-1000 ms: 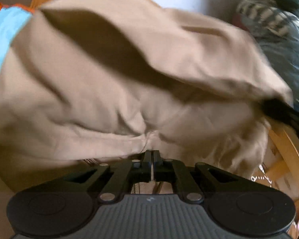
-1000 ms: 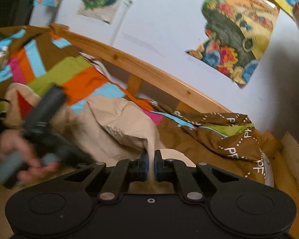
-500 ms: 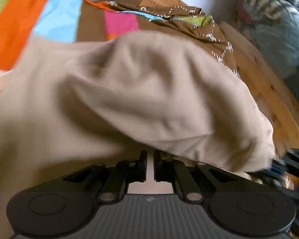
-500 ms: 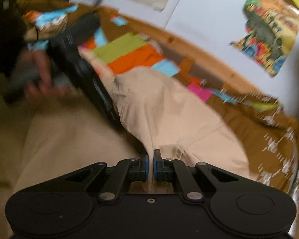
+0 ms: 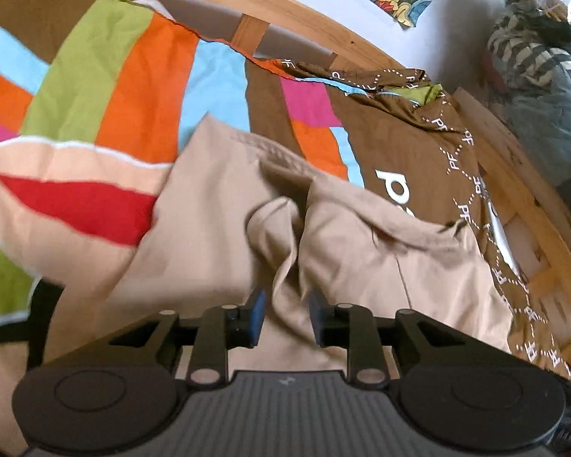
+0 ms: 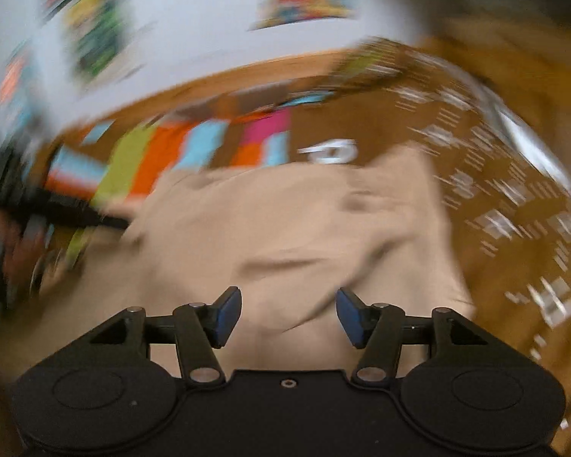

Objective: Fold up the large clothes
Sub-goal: 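Grasp the jacket hem with both tools and fold it toward the hood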

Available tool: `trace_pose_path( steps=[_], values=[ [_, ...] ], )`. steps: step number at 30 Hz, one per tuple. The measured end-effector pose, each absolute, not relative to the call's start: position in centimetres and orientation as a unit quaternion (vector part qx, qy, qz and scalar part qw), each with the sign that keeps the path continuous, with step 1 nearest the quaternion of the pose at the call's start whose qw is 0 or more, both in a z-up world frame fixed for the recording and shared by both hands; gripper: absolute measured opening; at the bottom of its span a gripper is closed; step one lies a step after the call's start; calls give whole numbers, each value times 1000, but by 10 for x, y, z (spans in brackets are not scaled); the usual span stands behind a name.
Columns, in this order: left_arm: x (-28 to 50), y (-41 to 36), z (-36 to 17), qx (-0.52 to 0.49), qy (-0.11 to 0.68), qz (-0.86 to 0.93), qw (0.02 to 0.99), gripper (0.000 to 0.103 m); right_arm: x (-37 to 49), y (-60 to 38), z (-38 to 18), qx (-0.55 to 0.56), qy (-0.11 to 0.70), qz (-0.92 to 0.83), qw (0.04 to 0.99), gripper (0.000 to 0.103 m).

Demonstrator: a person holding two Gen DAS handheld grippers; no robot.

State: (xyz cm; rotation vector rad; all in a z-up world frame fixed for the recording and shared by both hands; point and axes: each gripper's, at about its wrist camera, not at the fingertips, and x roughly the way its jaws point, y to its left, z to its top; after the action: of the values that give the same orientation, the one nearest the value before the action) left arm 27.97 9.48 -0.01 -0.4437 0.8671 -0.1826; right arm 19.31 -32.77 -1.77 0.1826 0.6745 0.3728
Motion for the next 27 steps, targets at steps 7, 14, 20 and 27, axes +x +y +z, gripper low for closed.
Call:
trace_pose_path(
  steps=[7,14,20,27],
  values=[
    [338,83,-20,-243,445,-45,860,20,278,-389,-31,267,345,119,892,46],
    [348,74,-21,-193,443,-40,875,0,339,-369,-37,216,361,109,900,6],
    [335,88,-9,-167,412,-11,896,0,339,-322,-19,52,274,133,951,4],
    [331,91,-13,-145,428,-16,892,3,326,-326,-45,18,319,90,943,25]
  ],
)
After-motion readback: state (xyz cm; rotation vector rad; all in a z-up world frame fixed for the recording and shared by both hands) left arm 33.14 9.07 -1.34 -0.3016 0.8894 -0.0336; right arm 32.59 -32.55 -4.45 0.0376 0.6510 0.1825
